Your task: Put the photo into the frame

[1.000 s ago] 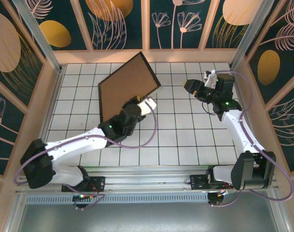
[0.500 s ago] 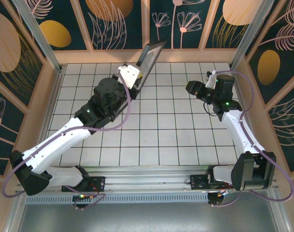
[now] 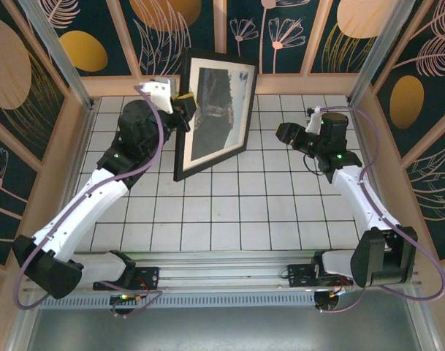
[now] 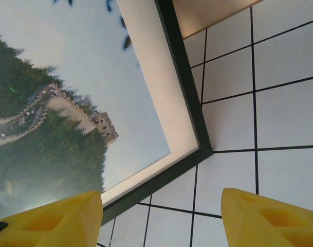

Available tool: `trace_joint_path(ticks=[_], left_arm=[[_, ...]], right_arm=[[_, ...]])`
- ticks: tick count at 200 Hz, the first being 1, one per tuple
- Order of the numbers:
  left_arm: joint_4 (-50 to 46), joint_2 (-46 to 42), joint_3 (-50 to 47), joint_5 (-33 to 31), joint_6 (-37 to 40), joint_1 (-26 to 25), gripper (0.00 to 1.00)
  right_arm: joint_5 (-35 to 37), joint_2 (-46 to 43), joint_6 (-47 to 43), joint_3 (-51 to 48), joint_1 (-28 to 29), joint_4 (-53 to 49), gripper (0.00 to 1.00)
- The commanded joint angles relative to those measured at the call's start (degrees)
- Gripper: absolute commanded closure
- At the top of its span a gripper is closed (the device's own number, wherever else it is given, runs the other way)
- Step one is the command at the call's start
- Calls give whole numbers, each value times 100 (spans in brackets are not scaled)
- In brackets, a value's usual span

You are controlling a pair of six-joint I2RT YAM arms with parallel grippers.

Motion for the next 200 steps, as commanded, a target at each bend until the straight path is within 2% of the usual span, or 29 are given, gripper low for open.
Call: trace_joint_path(ticks=[1,28,68,98,119,141,200], left_arm=[[1891,-330,-270,303,-1611,453,100],[2553,-441,-905,288,-2830,939,100],[3387,-543,-1976,44,-4497,1389,100],[3563,-678,-2612,-570,-4903,1406,100],[3701,-646,-3053,-775,-5372,1409,100],[4042,-497,-3532,-796,-5977,1410,100],[4371,-98,-4301,-684,-6857,1384,100]], right_arm=[[162,35,-177,23,28,77,37],[188,67,-220,31,54,8,37],[182,149,-273,-1,121,-69,35],[160,256,-269,-87,258,-105,33],[128,410,-259,-172,435,-125,31],[135,627,-247,-215,630,-168,29],[52,931,246,-643,910,224,20]])
